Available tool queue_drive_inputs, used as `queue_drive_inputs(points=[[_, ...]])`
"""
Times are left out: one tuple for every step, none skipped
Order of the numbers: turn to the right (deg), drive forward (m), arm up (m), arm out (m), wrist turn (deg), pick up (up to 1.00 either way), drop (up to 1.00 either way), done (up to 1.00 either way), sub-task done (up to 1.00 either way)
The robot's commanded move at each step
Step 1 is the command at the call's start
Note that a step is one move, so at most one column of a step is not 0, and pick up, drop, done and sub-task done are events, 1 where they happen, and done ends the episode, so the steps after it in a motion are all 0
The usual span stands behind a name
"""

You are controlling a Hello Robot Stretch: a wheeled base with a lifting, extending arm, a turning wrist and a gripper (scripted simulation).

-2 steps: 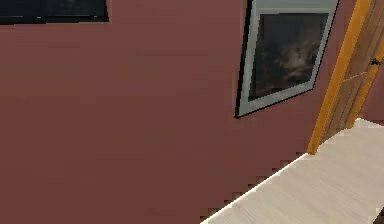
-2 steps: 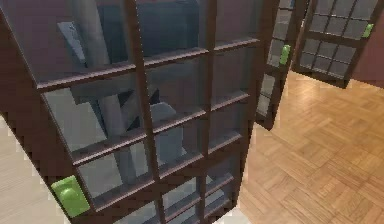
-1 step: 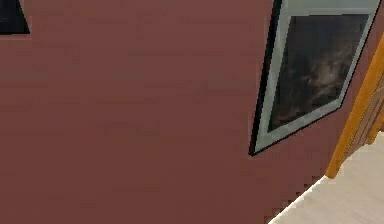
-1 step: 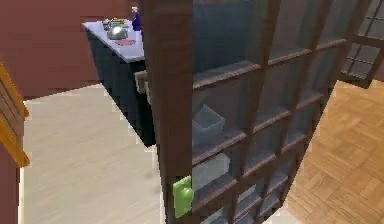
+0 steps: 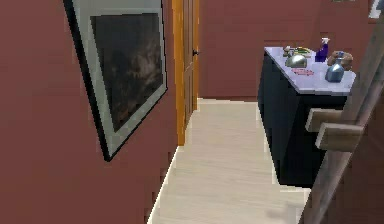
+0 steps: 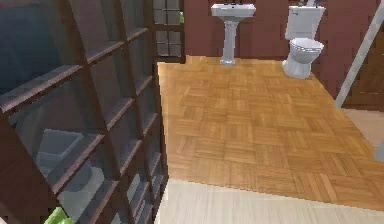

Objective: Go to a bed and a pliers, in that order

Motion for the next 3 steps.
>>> queue_drive_inputs(points=[[0.0,0.10,0.00,0.00,0.0,0.00,0.00,0.00,0.00],[6.0,0.00,0.00,0.00,0.0,0.00,0.00,0.00,0.00],[0.0,0.05,0.00,0.00,0.0,0.00,0.00,0.00,0.00]])
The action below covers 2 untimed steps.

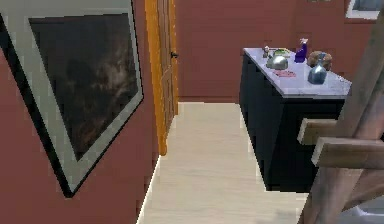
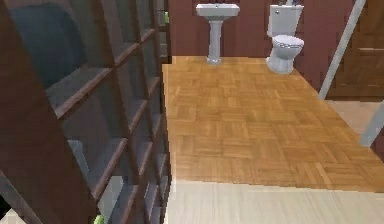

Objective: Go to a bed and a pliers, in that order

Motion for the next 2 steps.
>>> queue_drive_inputs(points=[[9.0,0.00,0.00,0.00,0.0,0.00,0.00,0.00,0.00],[3.0,0.00,0.00,0.00,0.0,0.00,0.00,0.00,0.00]])
